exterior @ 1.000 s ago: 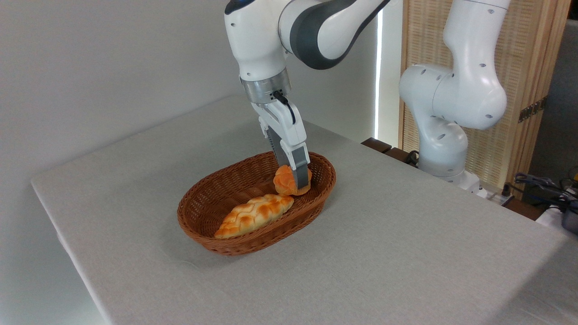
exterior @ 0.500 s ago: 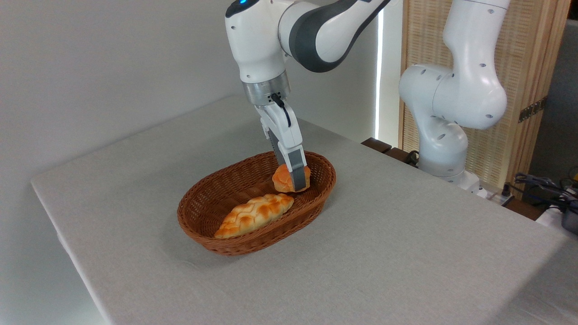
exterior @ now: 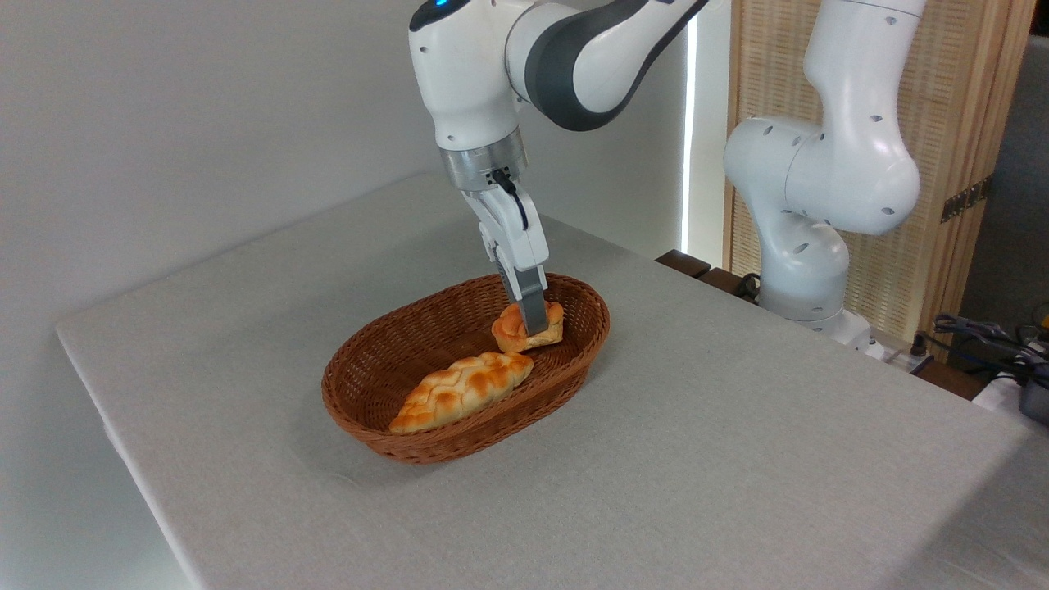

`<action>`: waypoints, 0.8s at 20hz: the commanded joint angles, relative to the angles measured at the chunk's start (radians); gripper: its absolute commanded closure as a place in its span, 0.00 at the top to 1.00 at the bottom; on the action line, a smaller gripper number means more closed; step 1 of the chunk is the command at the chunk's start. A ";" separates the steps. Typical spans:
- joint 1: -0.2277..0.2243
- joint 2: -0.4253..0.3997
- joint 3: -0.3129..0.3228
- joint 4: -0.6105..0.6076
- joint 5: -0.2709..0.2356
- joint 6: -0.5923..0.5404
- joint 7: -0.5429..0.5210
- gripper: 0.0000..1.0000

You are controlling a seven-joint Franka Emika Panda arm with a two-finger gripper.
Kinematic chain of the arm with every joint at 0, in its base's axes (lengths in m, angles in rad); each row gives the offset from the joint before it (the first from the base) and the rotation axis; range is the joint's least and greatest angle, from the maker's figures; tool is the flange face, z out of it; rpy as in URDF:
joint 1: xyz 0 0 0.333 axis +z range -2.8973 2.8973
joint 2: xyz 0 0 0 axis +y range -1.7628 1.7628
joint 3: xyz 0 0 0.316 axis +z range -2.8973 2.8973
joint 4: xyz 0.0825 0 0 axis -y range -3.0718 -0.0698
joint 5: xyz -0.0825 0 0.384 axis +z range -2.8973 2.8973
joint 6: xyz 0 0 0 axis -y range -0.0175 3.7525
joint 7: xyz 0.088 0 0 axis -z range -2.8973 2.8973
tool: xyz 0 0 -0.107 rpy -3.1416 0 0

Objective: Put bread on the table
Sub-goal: 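Close the gripper on the round bun and lift it slightly, then carry the bun out of the basket and lower it onto the table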

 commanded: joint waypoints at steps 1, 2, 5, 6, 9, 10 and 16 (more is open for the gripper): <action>0.044 -0.014 0.008 0.036 -0.019 0.007 0.026 0.33; 0.062 -0.014 0.010 0.076 -0.022 0.001 0.026 0.33; 0.078 -0.009 0.053 0.146 -0.046 0.000 0.023 0.33; 0.078 -0.005 0.077 0.168 -0.071 -0.005 0.025 0.33; 0.078 0.031 0.145 0.223 -0.075 -0.005 0.026 0.33; 0.078 0.060 0.178 0.254 -0.072 -0.002 0.028 0.33; 0.078 0.372 0.338 0.518 -0.045 0.024 0.042 0.38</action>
